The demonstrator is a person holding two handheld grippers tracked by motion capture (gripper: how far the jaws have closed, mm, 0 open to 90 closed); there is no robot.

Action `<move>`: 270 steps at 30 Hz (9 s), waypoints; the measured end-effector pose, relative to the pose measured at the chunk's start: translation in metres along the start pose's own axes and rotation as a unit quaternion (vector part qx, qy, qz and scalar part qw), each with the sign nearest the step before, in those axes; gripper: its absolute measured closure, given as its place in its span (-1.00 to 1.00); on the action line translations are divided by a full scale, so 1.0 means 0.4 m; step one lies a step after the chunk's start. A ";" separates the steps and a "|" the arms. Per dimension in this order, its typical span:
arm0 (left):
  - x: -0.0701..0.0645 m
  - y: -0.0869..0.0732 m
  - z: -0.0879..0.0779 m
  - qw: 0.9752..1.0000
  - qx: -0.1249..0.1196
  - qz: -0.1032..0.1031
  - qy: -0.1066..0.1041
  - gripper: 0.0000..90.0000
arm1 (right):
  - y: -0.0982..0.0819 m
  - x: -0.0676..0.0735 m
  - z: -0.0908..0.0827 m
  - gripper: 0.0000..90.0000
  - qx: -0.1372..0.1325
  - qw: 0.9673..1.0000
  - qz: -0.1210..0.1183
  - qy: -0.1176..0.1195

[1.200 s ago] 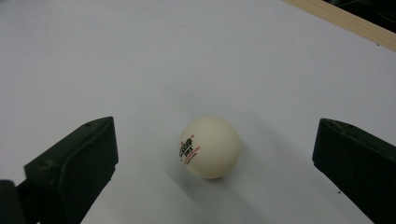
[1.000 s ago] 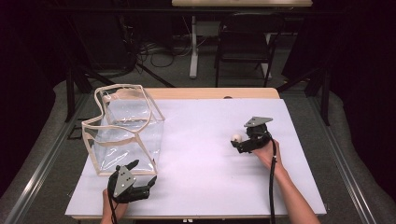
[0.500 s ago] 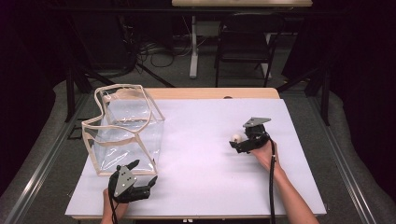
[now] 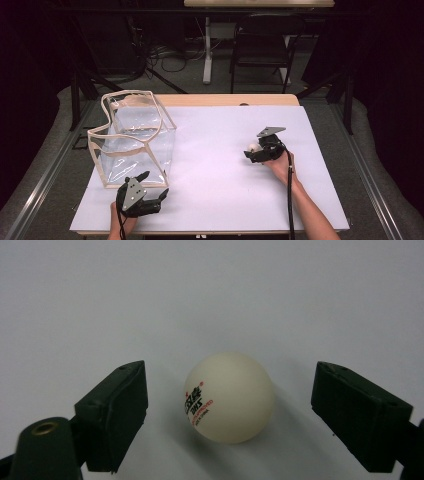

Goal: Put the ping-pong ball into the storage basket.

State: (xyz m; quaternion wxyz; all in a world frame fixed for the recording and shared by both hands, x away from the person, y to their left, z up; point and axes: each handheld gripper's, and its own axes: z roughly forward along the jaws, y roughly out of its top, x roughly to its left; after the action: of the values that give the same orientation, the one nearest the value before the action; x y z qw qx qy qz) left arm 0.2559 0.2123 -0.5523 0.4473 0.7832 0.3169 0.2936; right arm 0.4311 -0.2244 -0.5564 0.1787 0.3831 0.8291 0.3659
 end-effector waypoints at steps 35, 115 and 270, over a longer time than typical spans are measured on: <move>0.001 -0.001 -0.004 1.000 -0.001 0.002 0.000 -0.65 | 0.013 0.018 -0.022 0.12 -0.006 1.000 -0.015 -0.023; -0.004 0.000 -0.001 1.000 -0.002 0.003 -0.001 -0.65 | 0.068 0.079 -0.109 0.13 -0.053 0.996 -0.058 -0.029; -0.005 0.001 0.001 1.000 -0.002 0.007 -0.003 -0.65 | 0.349 0.218 -0.007 0.13 -0.076 0.987 -0.133 0.041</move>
State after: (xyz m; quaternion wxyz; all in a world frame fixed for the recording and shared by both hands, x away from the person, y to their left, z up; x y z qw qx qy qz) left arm 0.2550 0.2104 -0.5527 0.4480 0.7853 0.3097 0.2945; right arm 0.4439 -0.0978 -0.4521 0.2204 0.2395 0.8489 0.4165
